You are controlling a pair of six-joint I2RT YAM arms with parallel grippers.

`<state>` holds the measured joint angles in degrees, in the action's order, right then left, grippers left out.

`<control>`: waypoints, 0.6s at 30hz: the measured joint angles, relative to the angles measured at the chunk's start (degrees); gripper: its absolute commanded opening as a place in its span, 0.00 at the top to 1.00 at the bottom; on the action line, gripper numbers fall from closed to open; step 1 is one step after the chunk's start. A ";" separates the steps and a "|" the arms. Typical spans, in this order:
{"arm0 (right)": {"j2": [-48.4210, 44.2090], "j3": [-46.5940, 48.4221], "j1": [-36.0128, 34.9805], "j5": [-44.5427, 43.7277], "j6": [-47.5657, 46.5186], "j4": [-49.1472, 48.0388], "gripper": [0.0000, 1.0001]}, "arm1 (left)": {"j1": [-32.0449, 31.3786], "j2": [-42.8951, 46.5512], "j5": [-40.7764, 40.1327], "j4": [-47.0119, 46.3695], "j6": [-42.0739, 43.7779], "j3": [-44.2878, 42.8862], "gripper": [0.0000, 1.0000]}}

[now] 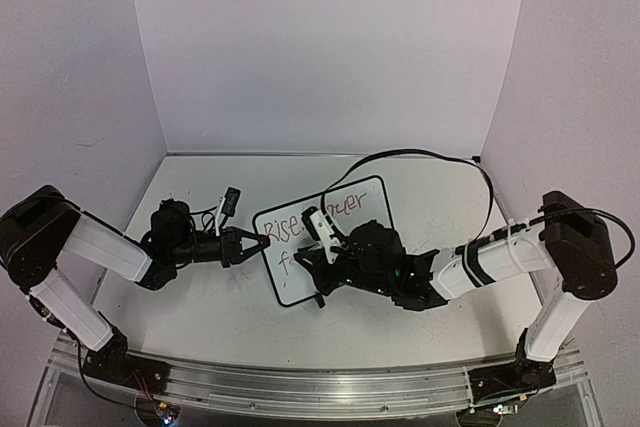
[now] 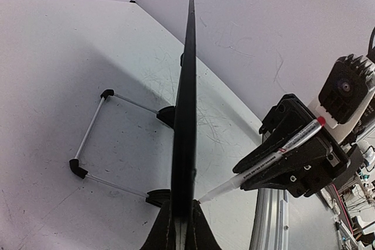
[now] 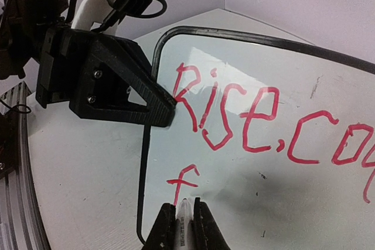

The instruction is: Write a sentence on the whiteboard

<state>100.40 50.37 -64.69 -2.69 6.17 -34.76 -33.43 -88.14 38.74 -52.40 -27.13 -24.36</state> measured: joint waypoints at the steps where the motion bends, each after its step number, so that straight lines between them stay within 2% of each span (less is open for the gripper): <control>1: 0.00 0.00 0.00 -0.34 0.06 0.00 1.00 | 0.00 0.00 0.00 0.00 0.01 0.00 1.00; 18: 0.97 0.07 0.00 -2.40 0.32 -0.33 1.00 | 0.00 0.02 0.00 0.06 0.10 0.00 1.00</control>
<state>101.37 50.44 -64.69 -5.09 6.50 -35.09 -33.43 -88.12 38.74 -52.34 -27.03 -24.36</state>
